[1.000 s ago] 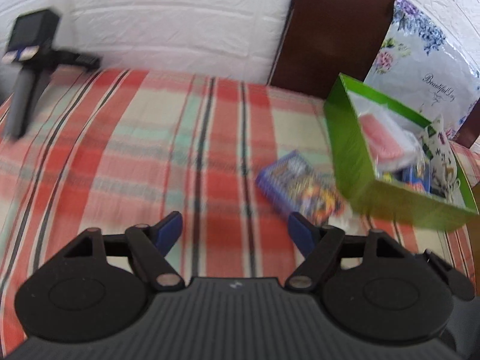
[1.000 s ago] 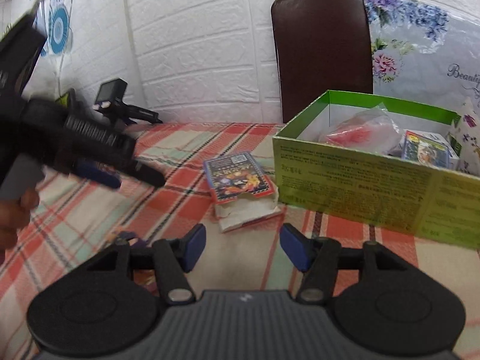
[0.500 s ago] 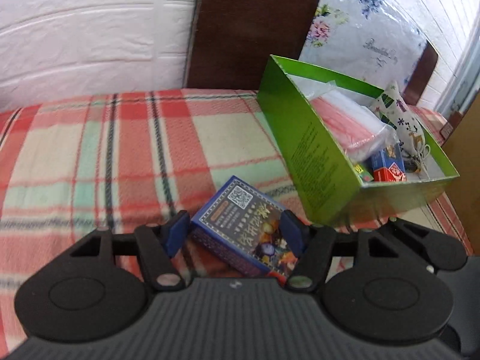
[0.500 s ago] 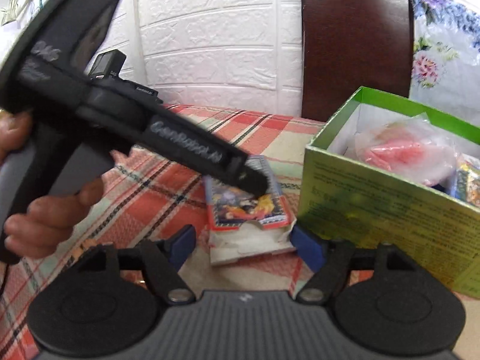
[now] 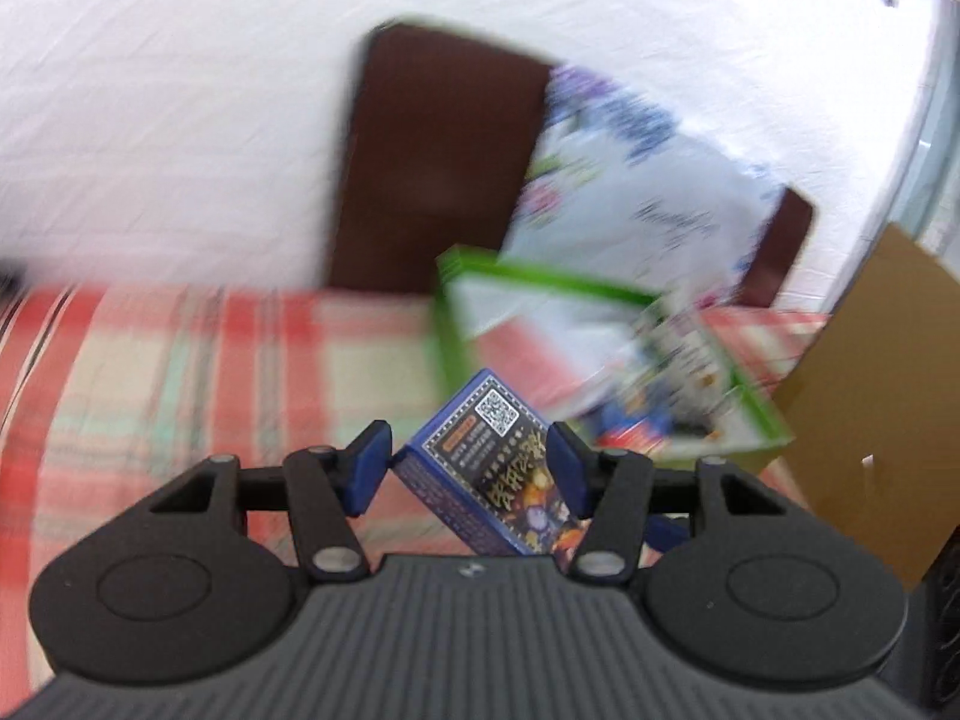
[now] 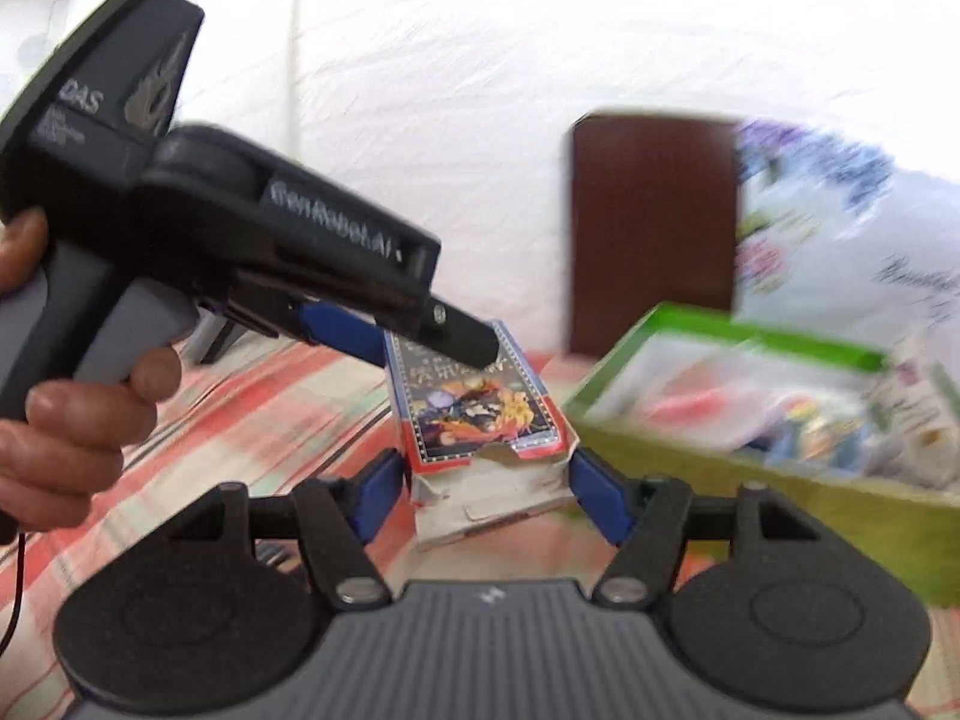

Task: Organize objects
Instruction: 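Grasp the blue card deck box with the left gripper and drop it into the green box, then grasp the purple figure keychain with both grippers and lift it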

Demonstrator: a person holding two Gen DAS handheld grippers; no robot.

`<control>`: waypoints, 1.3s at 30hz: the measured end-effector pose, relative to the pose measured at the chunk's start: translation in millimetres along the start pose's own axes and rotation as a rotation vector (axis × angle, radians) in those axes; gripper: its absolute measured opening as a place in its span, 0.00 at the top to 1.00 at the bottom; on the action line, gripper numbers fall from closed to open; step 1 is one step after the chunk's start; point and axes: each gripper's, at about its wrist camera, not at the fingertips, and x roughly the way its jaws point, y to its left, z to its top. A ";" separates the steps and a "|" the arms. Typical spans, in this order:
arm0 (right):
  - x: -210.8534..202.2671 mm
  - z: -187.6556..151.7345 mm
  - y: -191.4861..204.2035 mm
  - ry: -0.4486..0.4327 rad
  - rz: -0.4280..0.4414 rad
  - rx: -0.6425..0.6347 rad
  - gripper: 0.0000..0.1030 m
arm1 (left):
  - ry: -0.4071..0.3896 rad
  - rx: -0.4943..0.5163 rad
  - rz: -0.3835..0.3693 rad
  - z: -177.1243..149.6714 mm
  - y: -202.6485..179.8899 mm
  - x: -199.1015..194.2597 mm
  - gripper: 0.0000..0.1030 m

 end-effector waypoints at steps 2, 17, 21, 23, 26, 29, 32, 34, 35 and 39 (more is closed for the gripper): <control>-5.2 7.5 -18.9 -0.032 -0.052 0.018 0.38 | -0.016 0.052 -0.033 13.3 -25.2 13.9 0.44; -11.8 -9.7 -126.6 -0.053 -0.353 0.186 0.32 | 0.063 0.060 0.064 16.1 -53.8 76.5 0.37; -25.7 -10.6 -111.4 -0.079 -0.272 0.225 0.31 | 0.076 -0.019 0.163 -3.2 -10.2 29.0 0.37; -31.6 -18.4 -87.8 -0.050 -0.187 0.212 0.31 | 0.091 -0.075 0.222 -17.4 14.4 3.7 0.37; -29.7 -31.7 -45.2 0.036 -0.029 0.145 0.31 | 0.121 -0.176 0.290 -39.9 47.2 -28.9 0.37; -25.5 -42.5 -0.6 0.108 0.121 0.063 0.31 | 0.144 -0.270 0.309 -59.6 68.4 -54.4 0.37; -15.0 -42.9 38.0 0.157 0.193 -0.051 0.31 | 0.161 -0.339 0.288 -75.1 77.5 -68.9 0.37; -2.8 -42.7 54.8 0.183 0.190 -0.107 0.31 | 0.183 -0.363 0.275 -85.0 78.4 -71.2 0.37; 6.2 -42.5 59.4 0.206 0.184 -0.117 0.31 | 0.194 -0.371 0.270 -89.4 78.0 -69.5 0.37; 36.4 -42.5 73.4 0.264 0.175 -0.159 0.44 | 0.238 -0.428 0.232 -104.9 82.9 -66.5 0.37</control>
